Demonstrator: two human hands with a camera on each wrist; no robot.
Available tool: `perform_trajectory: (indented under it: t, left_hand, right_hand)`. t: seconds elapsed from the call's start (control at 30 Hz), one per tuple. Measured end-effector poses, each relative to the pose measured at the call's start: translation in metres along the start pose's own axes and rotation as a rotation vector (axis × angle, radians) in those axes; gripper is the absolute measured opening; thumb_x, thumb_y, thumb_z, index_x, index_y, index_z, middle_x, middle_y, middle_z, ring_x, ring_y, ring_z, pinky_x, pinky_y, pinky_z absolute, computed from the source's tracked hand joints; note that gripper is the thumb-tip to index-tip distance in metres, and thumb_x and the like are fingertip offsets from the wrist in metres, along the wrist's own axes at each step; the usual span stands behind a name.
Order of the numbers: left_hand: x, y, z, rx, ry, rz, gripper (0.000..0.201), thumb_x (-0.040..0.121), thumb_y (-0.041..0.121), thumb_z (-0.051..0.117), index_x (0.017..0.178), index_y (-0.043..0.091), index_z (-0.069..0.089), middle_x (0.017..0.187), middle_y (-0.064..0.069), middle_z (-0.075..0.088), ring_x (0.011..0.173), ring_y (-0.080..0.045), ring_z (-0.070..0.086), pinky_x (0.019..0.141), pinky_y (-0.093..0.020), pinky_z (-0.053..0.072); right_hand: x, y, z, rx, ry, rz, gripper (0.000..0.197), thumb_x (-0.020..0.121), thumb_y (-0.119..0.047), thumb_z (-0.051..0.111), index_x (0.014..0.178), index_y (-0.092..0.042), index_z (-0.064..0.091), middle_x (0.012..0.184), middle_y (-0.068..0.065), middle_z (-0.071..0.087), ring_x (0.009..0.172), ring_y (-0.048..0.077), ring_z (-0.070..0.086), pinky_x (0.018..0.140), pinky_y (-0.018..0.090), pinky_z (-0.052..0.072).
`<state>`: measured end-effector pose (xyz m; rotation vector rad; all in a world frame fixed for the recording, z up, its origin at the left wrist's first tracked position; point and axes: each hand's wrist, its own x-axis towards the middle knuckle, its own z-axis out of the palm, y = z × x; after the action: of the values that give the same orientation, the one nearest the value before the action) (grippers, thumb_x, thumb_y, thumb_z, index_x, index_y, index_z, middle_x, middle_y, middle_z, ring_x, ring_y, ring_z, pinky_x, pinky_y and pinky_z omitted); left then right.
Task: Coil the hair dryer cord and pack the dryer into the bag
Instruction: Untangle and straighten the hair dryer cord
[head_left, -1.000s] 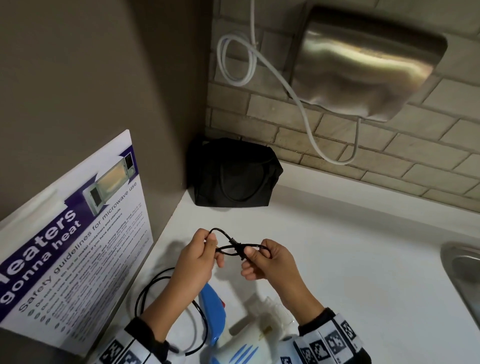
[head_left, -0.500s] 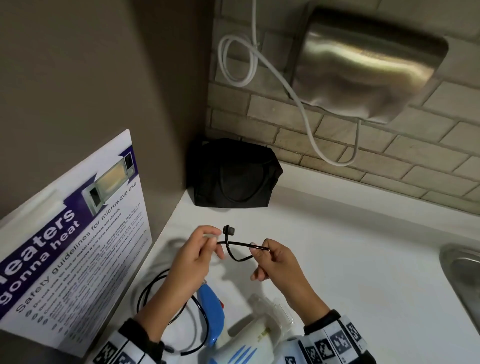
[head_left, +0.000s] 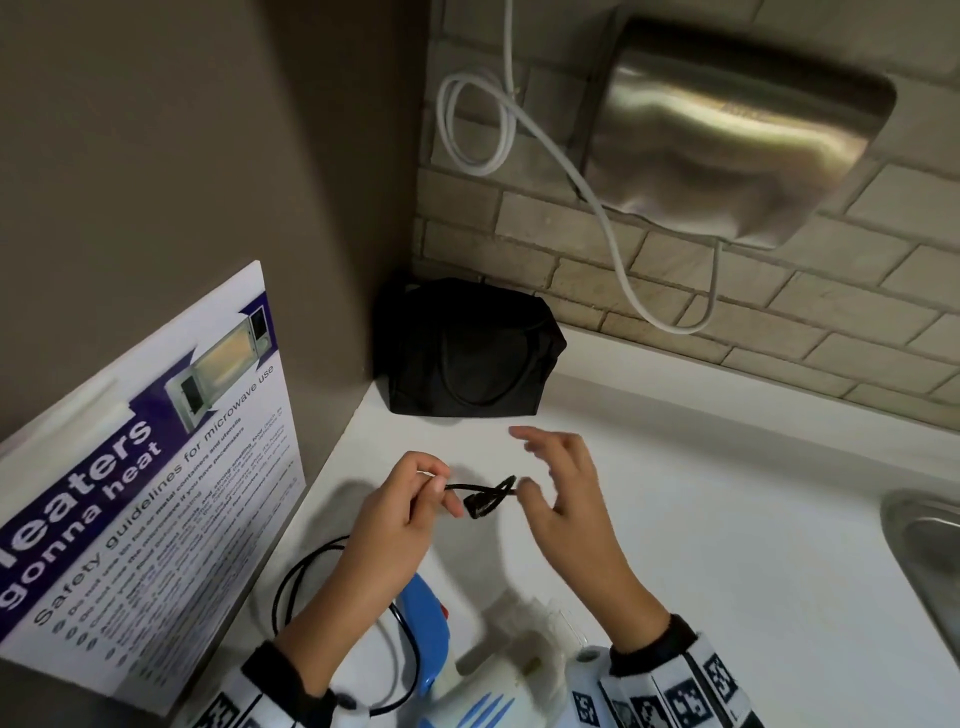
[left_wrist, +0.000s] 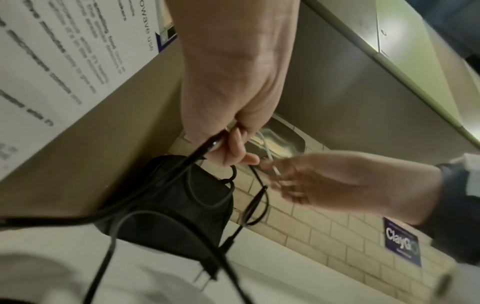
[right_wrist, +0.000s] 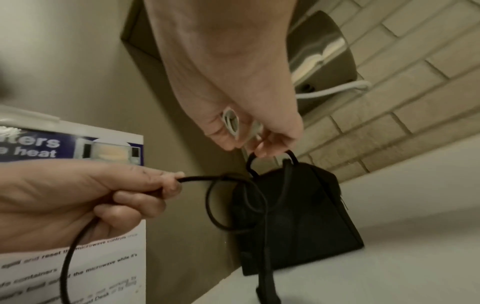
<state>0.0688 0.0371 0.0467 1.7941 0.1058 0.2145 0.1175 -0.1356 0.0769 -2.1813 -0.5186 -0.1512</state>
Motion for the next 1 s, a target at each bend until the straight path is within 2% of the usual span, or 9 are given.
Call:
perform_trajectory:
  t: [0.07, 0.13, 0.23, 0.37, 0.5, 0.57, 0.77, 0.87, 1.0]
  left_hand:
    - [-0.002, 0.007, 0.004, -0.011, -0.005, 0.047, 0.011, 0.097, 0.016, 0.044, 0.094, 0.024, 0.051, 0.077, 0.005, 0.071, 0.058, -0.001, 0.056, 0.058, -0.022, 0.041]
    - [-0.003, 0.014, 0.003, -0.037, 0.049, 0.106, 0.014, 0.096, 0.014, 0.046, 0.093, 0.026, 0.052, 0.074, 0.004, 0.069, 0.063, -0.008, 0.061, 0.06, -0.026, 0.046]
    - [-0.002, 0.02, -0.011, -0.146, 0.211, 0.147, 0.012, 0.097, 0.015, 0.044, 0.094, 0.023, 0.052, 0.073, 0.001, 0.066, 0.047, -0.007, 0.045, 0.051, -0.028, 0.038]
    - [0.002, 0.025, -0.031, -0.255, 0.31, 0.167, 0.016, 0.098, 0.009, 0.041, 0.093, 0.02, 0.052, 0.073, -0.001, 0.062, 0.044, -0.012, 0.032, 0.043, -0.019, 0.033]
    - [0.002, 0.027, -0.033, -0.263, 0.303, 0.167, 0.018, 0.099, 0.009, 0.041, 0.093, 0.022, 0.052, 0.074, -0.002, 0.063, 0.044, -0.011, 0.032, 0.043, -0.018, 0.033]
    - [0.001, 0.025, -0.03, -0.232, 0.273, 0.162, 0.014, 0.098, 0.014, 0.042, 0.094, 0.021, 0.053, 0.075, -0.001, 0.066, 0.044, -0.01, 0.034, 0.044, -0.019, 0.033]
    - [-0.004, 0.038, -0.009, -0.14, 0.138, 0.135, 0.012, 0.097, 0.015, 0.044, 0.098, 0.02, 0.055, 0.078, 0.005, 0.069, 0.051, -0.008, 0.046, 0.053, -0.026, 0.041]
    - [-0.006, 0.042, -0.003, 0.081, 0.103, 0.145, 0.016, 0.096, 0.013, 0.046, 0.095, 0.024, 0.058, 0.072, 0.007, 0.066, 0.063, -0.011, 0.056, 0.061, -0.017, 0.046]
    - [-0.002, 0.038, -0.005, 0.291, 0.067, 0.018, 0.028, 0.089, 0.003, 0.047, 0.071, 0.023, 0.053, 0.06, 0.009, 0.049, 0.057, -0.008, 0.046, 0.054, -0.012, 0.036]
  right_hand:
    - [0.002, -0.009, 0.006, -0.138, -0.115, -0.172, 0.03, 0.094, -0.034, 0.044, 0.122, -0.032, 0.057, 0.116, -0.011, 0.054, 0.118, 0.005, 0.041, 0.098, 0.02, 0.033]
    - [0.006, -0.01, 0.013, -0.198, -0.261, -0.244, 0.031, 0.097, -0.038, 0.037, 0.116, -0.029, 0.061, 0.103, -0.012, 0.065, 0.112, 0.007, 0.048, 0.099, 0.026, 0.035]
    - [0.012, 0.009, 0.017, -0.244, -0.299, -0.283, 0.023, 0.094, -0.017, 0.047, 0.105, -0.024, 0.065, 0.081, -0.008, 0.066, 0.089, 0.012, 0.053, 0.086, 0.032, 0.044]
    - [0.013, 0.046, 0.014, -0.249, -0.277, -0.282, 0.031, 0.086, 0.001, 0.052, 0.096, -0.022, 0.07, 0.087, -0.009, 0.066, 0.091, 0.012, 0.055, 0.086, 0.025, 0.042]
    - [0.012, 0.067, 0.009, -0.238, -0.241, -0.152, 0.029, 0.086, 0.002, 0.055, 0.091, -0.022, 0.072, 0.089, -0.013, 0.069, 0.09, 0.009, 0.06, 0.086, 0.029, 0.048]
    - [0.011, 0.064, 0.005, -0.215, -0.243, -0.079, 0.028, 0.084, -0.003, 0.061, 0.098, -0.025, 0.068, 0.092, -0.017, 0.067, 0.095, 0.006, 0.06, 0.09, 0.03, 0.047]
    - [0.012, -0.016, -0.011, 0.063, -0.397, -0.012, 0.052, 0.084, -0.039, 0.068, 0.131, -0.037, 0.046, 0.111, -0.02, 0.062, 0.113, -0.004, 0.05, 0.093, 0.008, 0.036]
    - [0.014, -0.042, -0.005, -0.042, -0.415, -0.17, 0.018, 0.097, -0.022, 0.051, 0.11, -0.02, 0.064, 0.076, -0.013, 0.059, 0.08, 0.006, 0.056, 0.071, 0.013, 0.04]
    - [0.02, -0.029, 0.005, -0.27, -0.347, -0.241, 0.033, 0.089, -0.01, 0.034, 0.081, -0.012, 0.066, 0.067, -0.008, 0.059, 0.071, 0.013, 0.049, 0.064, 0.011, 0.032]
